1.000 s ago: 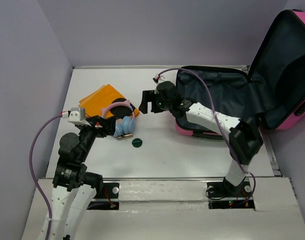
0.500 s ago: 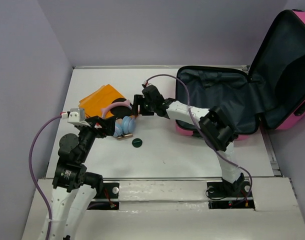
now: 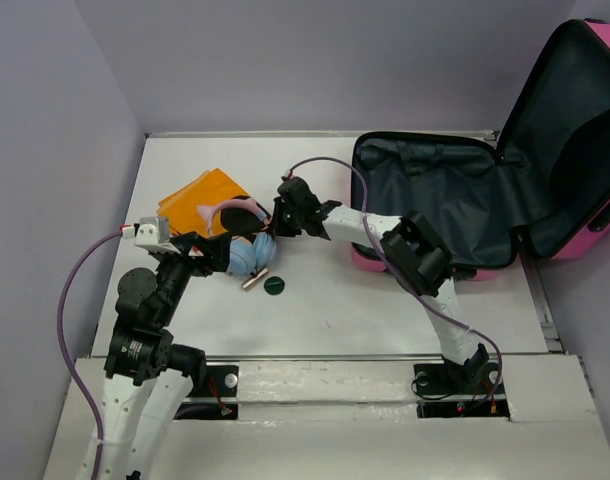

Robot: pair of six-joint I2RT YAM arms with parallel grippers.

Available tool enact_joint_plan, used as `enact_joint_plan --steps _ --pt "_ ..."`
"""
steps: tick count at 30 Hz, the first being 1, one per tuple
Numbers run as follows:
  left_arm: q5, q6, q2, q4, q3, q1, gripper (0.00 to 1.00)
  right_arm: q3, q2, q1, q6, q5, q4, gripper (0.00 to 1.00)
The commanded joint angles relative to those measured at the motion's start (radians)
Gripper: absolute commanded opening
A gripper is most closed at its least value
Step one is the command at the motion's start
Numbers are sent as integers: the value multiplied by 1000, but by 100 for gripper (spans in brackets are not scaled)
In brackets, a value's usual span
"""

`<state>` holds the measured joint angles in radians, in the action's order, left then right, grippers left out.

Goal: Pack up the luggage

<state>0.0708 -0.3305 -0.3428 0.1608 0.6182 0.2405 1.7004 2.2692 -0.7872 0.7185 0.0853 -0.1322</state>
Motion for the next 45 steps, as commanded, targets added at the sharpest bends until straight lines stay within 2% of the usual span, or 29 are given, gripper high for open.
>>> enact_joint_plan --steps 1,12,16,18,23,26,28,29,32,33,34,37,38,40,41,42,44,45 --pt "12 10 13 -33 35 2 99 -13 -97 -18 4 -24 54 9" --pt "3 7 13 -33 38 2 99 -123 -371 -29 -82 -165 48 7" --pt "-2 5 13 -33 37 2 99 -145 -480 35 -85 -170 36 7" --pt "4 4 8 -32 35 2 99 -191 -549 138 -88 -173 34 7" --pt "15 5 4 -32 35 2 99 -442 -839 426 -134 -197 -24 7" --pt "21 7 4 -32 37 5 99 -566 -913 612 -200 -289 -101 7" --pt "20 7 5 -32 37 5 99 -608 -930 650 -220 -341 -104 7" --pt "20 8 5 -32 35 6 99 -620 -930 651 -231 -341 -106 12" --pt "17 10 2 -29 37 6 99 -622 -933 664 -273 -427 -115 62" --pt "14 10 2 -29 37 6 99 -608 -935 664 -286 -415 -128 89" --pt "15 10 1 -27 37 6 99 -593 -938 664 -294 -392 -139 94" --pt "8 8 -1 -29 38 6 99 -571 -985 631 -304 -258 -117 93" --pt "4 8 -2 -27 38 6 99 -574 -997 559 -321 -240 -103 93" --pt "1 7 -7 -26 38 6 99 -561 -1008 447 -329 -246 -90 80" --pt "-8 5 -12 -23 40 5 99 -559 -999 319 -335 -233 -75 72" --pt "-14 5 -13 -20 41 3 99 -549 -982 257 -332 -216 -45 64" --pt "-31 2 -13 -12 43 -3 99 -522 -886 142 -320 -185 -24 52" --pt "-45 2 -12 -7 44 -6 99 -504 -846 37 -312 -191 -14 48"
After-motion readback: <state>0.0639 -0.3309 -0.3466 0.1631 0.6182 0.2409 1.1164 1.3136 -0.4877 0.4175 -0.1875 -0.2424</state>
